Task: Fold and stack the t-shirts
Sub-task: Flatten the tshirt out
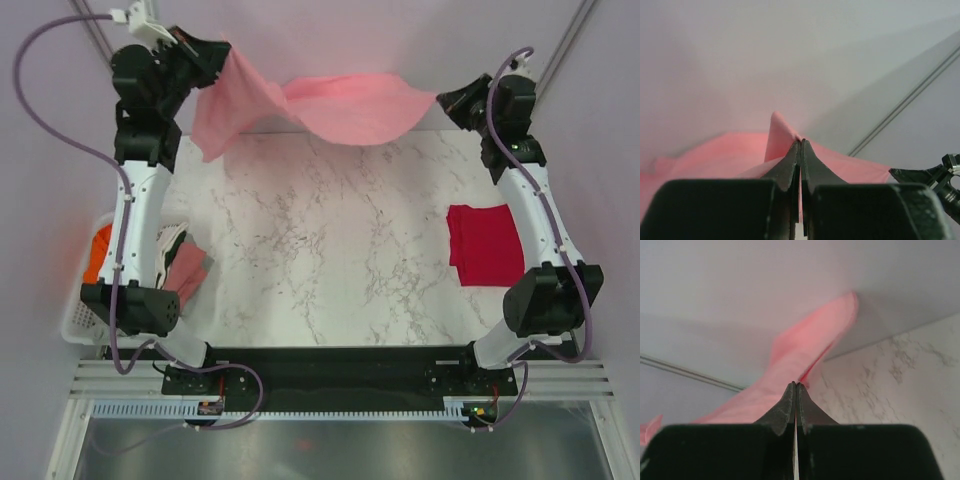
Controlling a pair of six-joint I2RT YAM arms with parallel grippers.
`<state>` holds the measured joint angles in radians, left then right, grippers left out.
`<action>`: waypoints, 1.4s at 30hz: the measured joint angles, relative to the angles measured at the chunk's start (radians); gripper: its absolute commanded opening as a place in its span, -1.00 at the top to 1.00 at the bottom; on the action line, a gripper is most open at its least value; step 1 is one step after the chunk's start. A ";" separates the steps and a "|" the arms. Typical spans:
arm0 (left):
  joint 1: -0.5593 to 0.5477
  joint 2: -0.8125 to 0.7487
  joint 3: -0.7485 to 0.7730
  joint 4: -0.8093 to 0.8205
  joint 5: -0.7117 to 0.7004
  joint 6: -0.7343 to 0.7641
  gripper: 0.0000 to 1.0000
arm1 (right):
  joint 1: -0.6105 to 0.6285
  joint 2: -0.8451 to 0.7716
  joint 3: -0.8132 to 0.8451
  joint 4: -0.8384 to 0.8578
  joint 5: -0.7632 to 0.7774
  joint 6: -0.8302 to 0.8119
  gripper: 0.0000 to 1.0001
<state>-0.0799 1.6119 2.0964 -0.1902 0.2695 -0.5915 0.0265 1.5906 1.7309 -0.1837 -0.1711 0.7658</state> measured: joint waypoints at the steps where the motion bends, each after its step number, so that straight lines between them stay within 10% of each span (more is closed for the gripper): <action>1: 0.000 0.010 -0.072 0.016 0.005 0.004 0.96 | -0.002 0.014 -0.041 0.003 -0.005 0.002 1.00; 11: -0.006 -0.192 -0.974 0.135 0.002 -0.008 0.96 | -0.017 0.008 -0.595 0.106 -0.036 0.024 1.00; 17: -0.034 -0.523 -1.262 0.228 -0.008 -0.026 0.96 | -0.018 -0.109 -0.862 0.151 -0.011 0.021 1.00; 32: -0.038 -1.050 -1.467 -0.091 -0.056 -0.026 0.96 | -0.018 -0.732 -1.220 0.003 0.125 -0.056 1.00; 42: -0.037 -1.039 -1.530 -0.208 -0.029 -0.026 0.96 | -0.018 -0.967 -1.247 -0.168 0.172 -0.090 1.00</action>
<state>-0.1173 0.5728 0.5663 -0.3977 0.2405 -0.6174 0.0090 0.6235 0.4843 -0.3519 0.0010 0.6762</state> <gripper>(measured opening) 0.025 0.007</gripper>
